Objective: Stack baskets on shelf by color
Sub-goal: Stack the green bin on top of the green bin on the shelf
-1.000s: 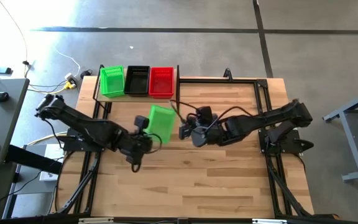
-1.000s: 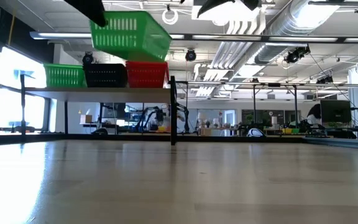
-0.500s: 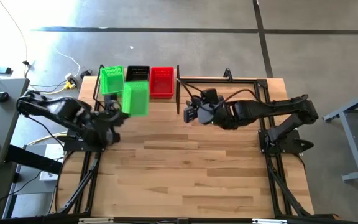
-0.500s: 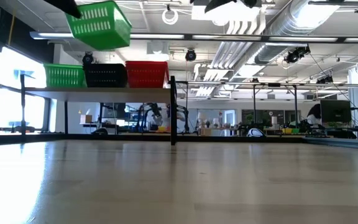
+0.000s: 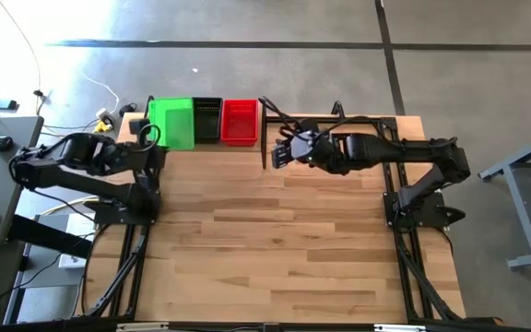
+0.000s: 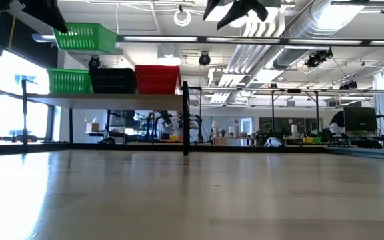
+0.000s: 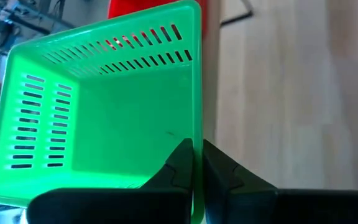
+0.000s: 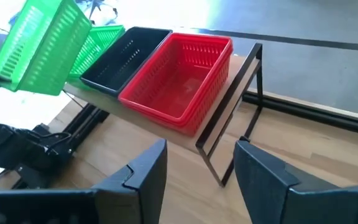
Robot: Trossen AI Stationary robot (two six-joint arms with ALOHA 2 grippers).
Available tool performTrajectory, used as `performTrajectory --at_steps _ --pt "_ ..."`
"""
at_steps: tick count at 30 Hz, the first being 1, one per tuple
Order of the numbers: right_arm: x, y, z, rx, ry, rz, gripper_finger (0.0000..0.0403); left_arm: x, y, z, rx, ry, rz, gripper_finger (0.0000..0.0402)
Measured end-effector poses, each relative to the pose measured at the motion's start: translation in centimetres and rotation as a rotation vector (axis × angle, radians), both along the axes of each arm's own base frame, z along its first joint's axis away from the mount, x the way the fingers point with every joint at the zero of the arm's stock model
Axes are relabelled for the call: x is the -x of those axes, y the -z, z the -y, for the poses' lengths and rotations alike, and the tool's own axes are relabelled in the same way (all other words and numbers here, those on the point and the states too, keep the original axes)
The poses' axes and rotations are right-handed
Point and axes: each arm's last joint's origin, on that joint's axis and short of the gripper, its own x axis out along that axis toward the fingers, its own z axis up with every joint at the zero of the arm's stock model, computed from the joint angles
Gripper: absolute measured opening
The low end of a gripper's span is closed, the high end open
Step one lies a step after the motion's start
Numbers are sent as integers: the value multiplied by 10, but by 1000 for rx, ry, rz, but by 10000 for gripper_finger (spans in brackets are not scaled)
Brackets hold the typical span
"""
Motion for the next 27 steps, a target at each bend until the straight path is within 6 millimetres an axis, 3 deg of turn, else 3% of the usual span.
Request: performTrajectory --at_steps 21,27 --pt "2 1 32 34 -64 -94 169 15 1 -30 -47 -182 -194 1" --pt "3 1 40 58 -68 -122 169 14 3 -37 23 -202 -197 1"
